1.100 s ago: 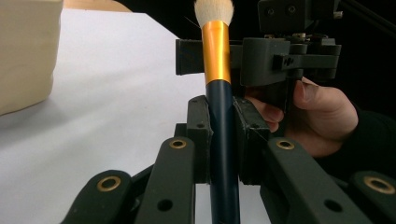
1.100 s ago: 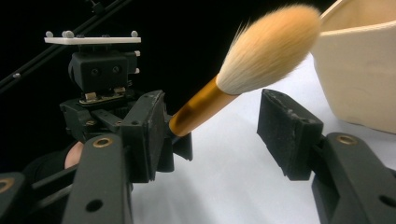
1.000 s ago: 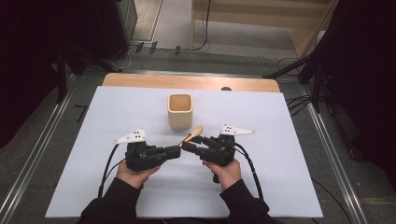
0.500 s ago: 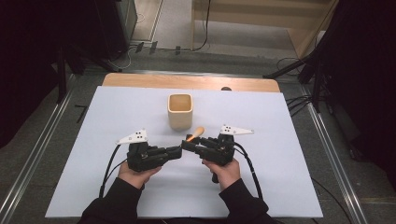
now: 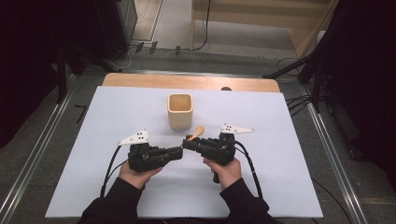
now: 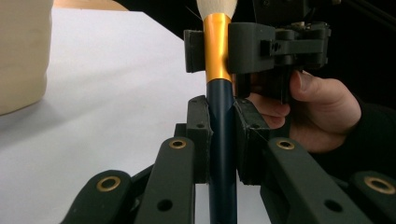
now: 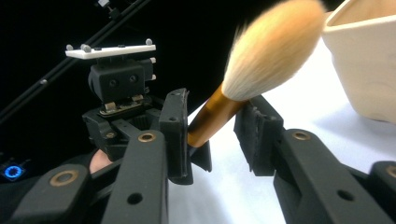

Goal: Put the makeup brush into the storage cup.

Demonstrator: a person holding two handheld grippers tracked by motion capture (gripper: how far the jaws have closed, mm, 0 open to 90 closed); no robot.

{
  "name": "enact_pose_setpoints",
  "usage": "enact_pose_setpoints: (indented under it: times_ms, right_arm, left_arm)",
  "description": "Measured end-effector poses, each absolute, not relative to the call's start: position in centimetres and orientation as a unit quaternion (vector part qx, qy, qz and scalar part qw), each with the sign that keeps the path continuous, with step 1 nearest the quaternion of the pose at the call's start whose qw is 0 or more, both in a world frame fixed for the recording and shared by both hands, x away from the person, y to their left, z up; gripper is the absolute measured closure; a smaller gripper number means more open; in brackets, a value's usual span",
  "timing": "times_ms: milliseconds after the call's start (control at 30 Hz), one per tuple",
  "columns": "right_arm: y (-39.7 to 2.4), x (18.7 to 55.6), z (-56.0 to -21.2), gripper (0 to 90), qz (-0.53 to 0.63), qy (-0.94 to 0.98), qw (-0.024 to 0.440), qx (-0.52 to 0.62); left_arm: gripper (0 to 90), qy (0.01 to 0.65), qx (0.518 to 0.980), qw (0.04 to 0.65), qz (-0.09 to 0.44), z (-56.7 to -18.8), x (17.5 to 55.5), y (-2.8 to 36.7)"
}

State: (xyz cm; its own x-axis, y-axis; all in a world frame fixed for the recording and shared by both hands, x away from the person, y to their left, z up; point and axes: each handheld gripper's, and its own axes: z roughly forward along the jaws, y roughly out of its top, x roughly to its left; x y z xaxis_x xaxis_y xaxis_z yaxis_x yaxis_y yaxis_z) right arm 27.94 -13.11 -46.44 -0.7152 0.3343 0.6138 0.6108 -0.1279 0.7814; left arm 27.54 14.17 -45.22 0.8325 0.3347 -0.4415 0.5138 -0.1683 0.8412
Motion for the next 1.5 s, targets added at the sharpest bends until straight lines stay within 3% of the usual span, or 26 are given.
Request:
enact_pose_setpoints:
  times_ms: [567, 867, 1167, 1500]
  right_arm:
    - [-13.3, 28.1, -46.0, 77.0, -0.658, -0.647, 0.146, -0.357]
    - [-13.2, 28.1, -45.7, 78.2, -0.652, -0.657, 0.152, -0.346]
    - [-13.2, 27.9, -45.2, 78.2, -0.642, -0.679, 0.128, -0.332]
    - [-12.9, 27.6, -44.7, 78.2, -0.627, -0.705, 0.108, -0.314]
  left_arm:
    - [77.3, 0.268, 0.771, 0.573, -0.077, -45.3, 27.5, 13.9]
    - [75.3, 0.254, 0.787, 0.558, -0.068, -45.0, 27.5, 13.8]
    - [49.7, 0.236, 0.81, 0.531, -0.077, -45.1, 27.4, 13.6]
    - [37.6, 0.223, 0.813, 0.532, -0.081, -44.6, 27.4, 14.0]
